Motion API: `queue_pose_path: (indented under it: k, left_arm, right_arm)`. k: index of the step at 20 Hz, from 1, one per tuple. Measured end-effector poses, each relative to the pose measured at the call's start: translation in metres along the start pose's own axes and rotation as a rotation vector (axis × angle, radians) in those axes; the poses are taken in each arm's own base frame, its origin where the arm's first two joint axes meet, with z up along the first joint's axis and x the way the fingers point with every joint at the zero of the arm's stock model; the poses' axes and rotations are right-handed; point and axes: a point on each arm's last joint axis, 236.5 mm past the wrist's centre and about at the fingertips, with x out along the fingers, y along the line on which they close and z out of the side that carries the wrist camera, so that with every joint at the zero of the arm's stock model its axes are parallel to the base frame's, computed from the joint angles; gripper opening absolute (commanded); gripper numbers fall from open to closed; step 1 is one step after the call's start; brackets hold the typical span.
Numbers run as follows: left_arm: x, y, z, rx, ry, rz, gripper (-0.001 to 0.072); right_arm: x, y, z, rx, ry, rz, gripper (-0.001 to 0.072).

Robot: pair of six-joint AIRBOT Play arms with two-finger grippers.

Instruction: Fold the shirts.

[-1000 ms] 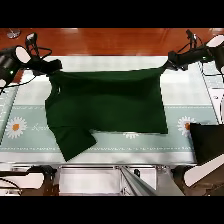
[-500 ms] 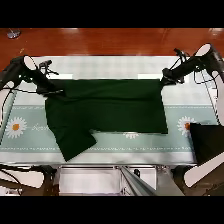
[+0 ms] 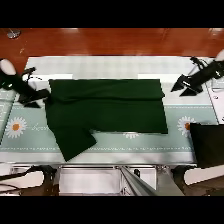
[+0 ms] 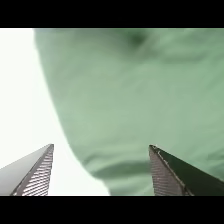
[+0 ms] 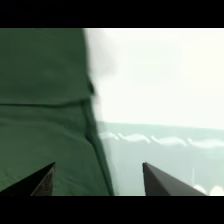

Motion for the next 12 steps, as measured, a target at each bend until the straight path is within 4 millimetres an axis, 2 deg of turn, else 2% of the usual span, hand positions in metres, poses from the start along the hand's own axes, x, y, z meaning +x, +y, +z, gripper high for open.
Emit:
queue_pose_path:
  k: [3,6,8,12]
  left_arm:
    - [0.012,0.011,-0.043,-0.118,-0.038,-0.131,0.0701]
    - [0.031,0.008,-0.079,-0.221,-0.093,-0.256,0.07]
    - [0.044,0.002,-0.096,-0.253,-0.108,-0.317,0.0701]
    - [0.062,-0.023,-0.11,-0.285,-0.128,-0.451,0.0701]
  right_arm:
    - [0.002,0.007,-0.028,0.05,-0.101,0.096,0.0627]
    - [0.013,0.031,-0.06,0.042,-0.154,0.222,0.0627]
    - [0.021,0.038,-0.076,0.045,-0.178,0.265,0.0627]
    - [0.031,0.045,-0.094,0.056,-0.181,0.311,0.0627]
